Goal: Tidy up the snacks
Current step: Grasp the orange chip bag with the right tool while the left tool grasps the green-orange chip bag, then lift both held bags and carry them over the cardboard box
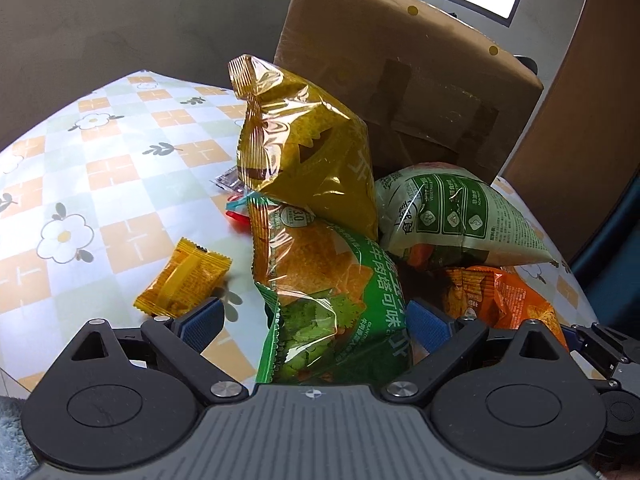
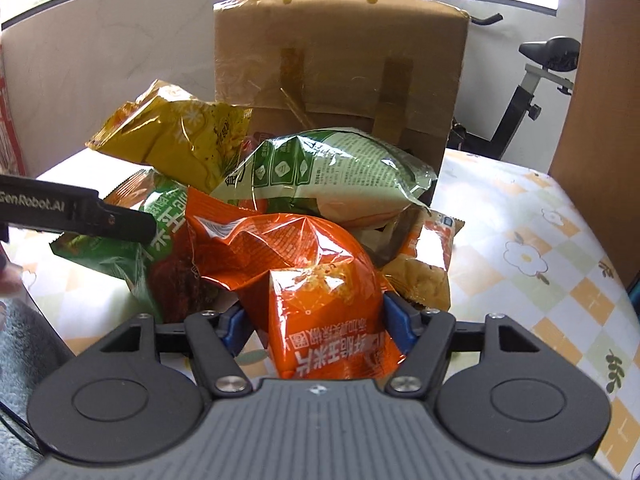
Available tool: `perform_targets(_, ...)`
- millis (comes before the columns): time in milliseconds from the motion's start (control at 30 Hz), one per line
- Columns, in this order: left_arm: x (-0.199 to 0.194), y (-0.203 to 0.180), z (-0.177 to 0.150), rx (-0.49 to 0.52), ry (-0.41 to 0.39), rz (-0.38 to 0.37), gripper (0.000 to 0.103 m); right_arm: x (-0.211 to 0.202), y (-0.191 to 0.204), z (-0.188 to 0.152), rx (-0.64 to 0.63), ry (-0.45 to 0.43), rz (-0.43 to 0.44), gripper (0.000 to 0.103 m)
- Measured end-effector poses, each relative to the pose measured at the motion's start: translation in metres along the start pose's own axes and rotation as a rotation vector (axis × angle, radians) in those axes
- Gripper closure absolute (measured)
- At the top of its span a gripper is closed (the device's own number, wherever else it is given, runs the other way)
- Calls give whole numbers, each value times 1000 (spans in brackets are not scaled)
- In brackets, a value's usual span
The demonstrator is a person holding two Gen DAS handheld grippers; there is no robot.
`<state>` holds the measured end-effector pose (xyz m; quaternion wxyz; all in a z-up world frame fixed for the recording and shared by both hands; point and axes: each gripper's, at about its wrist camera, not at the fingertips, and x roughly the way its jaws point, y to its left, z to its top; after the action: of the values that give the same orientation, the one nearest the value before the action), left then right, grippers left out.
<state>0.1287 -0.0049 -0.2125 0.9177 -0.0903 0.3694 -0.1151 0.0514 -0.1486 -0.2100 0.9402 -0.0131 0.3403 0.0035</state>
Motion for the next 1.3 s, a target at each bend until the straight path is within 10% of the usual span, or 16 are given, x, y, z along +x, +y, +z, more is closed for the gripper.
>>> perform_targets(467, -10, -1, -2, 9, -2, -44, 32, -9, -5, -1, 65, -6, 37, 35)
perform_targets(1300, -108, 10, 14, -34, -283, 146, 32, -72, -9, 25, 193, -120, 114, 39)
